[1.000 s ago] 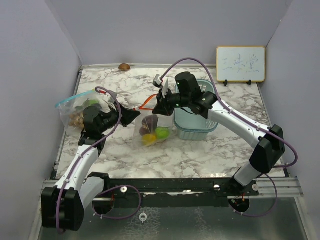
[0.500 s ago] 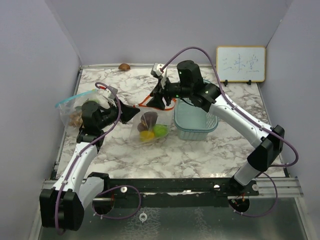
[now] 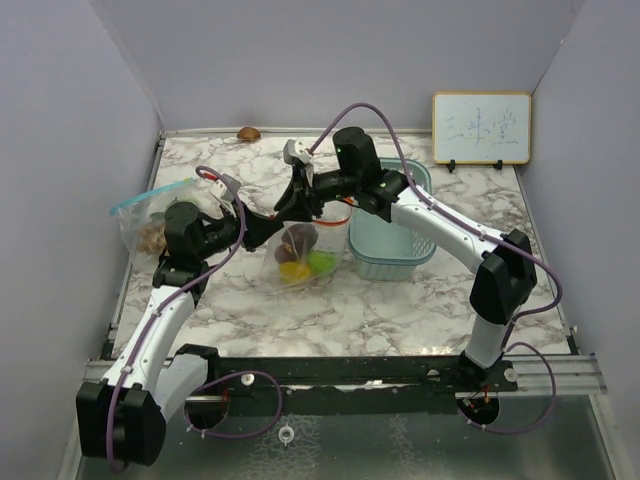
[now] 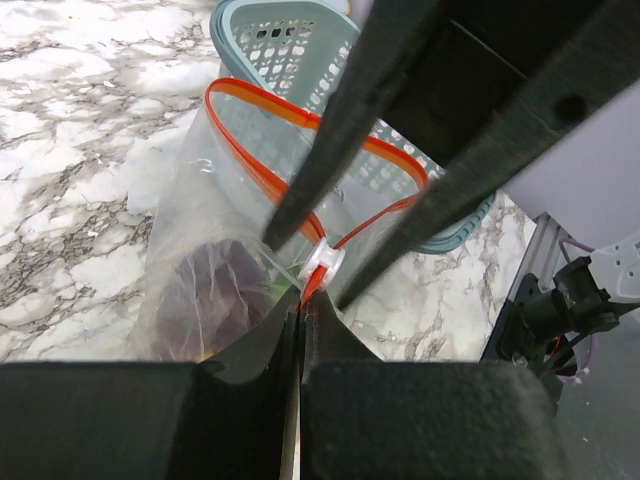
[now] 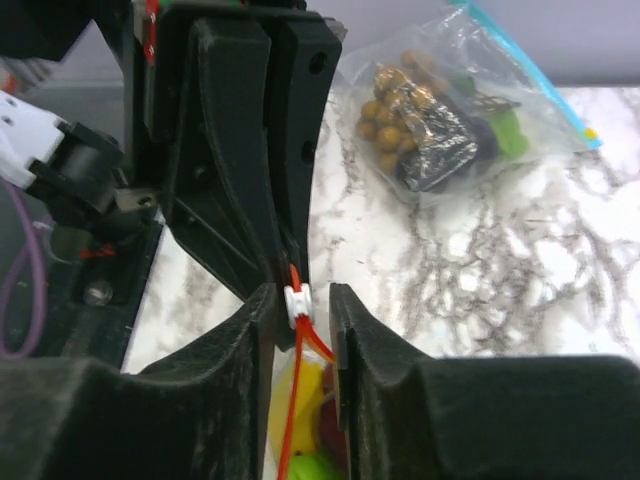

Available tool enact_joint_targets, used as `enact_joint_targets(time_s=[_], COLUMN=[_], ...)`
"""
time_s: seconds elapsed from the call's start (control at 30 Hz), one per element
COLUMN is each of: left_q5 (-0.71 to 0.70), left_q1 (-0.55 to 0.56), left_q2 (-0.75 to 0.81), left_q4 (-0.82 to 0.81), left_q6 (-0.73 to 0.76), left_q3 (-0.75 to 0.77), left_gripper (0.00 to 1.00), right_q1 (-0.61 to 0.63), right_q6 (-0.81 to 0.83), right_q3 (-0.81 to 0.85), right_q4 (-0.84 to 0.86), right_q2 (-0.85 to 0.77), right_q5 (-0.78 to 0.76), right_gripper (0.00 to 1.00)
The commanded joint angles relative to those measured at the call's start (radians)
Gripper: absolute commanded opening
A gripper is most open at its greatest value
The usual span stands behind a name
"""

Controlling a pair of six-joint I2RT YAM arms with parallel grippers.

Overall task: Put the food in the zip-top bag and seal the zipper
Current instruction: Zip the zipper food storage bag at the center of the board.

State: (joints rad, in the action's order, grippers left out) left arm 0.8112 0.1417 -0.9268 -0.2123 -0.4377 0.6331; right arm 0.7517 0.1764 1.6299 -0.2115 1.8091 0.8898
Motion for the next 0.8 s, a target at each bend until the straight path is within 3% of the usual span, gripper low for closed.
enact_joint_targets(time_s=[0.0,0.13,0.33,0.43,0.77], left_q5=[0.028,0.027,0.022,0.013,-0.078], left_q1=[0.007,0.007,0.007,0.007,0.006], left_q2=[0.032,0.037,0.038,0.038,0.045], left_q4=[0.011,0.017,0.029,0.037,0.115], left_q6=[0.027,0.029,0.036,0.043,0.098], left_q3=[0.030,0.027,0.036,0.039,0.076], left_gripper=[0.00,0.00,0.00,0.00,0.00], right_q1=[0.005,0.005,0.005,0.005,-0.029], right_q6=[-0.010,-0.011,-0.005,-0.001,0.019], right_q3=[-0.010,-0.031,-0.034,-0.036,-0.076], right_q4=[0.083,0.088,0.047,0.025,-0.073], right_q2=[-0.005,-0.018,-0.011,-0.010,-0.040], right_q5=[0.075,0.058,0.066,0.066,-0.084], right_gripper=[0.17,0.10,0.12,0.02,0.02])
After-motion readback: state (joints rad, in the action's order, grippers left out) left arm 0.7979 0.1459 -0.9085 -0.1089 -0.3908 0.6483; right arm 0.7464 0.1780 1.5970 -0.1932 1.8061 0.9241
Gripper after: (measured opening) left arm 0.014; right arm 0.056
